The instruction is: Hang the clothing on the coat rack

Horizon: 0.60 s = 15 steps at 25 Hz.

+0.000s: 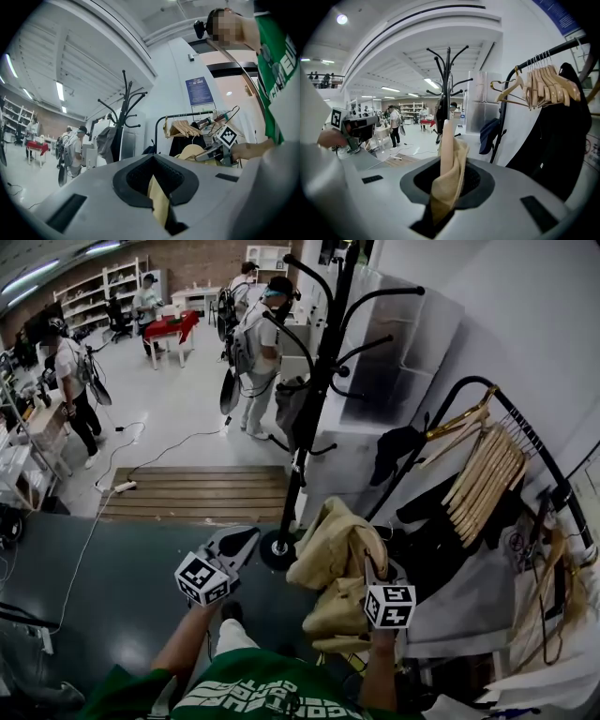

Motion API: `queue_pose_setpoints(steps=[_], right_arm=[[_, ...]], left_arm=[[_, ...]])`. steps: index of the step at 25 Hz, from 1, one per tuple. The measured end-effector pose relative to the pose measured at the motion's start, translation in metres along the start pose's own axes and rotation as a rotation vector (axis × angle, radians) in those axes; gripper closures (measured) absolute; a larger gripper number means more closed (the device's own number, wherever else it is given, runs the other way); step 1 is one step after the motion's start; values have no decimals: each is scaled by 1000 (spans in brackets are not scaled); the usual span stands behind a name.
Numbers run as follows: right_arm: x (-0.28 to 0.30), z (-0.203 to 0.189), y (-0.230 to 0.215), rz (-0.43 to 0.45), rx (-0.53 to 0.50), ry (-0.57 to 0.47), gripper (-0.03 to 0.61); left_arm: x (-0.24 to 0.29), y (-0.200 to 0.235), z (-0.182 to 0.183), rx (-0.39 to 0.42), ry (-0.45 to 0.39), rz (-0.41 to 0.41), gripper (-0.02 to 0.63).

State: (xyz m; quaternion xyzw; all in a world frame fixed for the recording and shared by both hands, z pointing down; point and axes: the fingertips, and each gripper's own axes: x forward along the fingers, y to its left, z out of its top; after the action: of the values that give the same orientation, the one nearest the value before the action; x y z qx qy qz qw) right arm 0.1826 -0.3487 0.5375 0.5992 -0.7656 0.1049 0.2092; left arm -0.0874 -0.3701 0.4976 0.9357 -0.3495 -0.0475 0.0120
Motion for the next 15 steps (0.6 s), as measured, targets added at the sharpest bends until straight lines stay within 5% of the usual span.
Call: queue_pose_setpoints(steps=[15], right_arm=[[38, 33, 0, -157, 81, 1, 511]], left_arm=[[66, 68, 17, 7, -15, -190, 611]])
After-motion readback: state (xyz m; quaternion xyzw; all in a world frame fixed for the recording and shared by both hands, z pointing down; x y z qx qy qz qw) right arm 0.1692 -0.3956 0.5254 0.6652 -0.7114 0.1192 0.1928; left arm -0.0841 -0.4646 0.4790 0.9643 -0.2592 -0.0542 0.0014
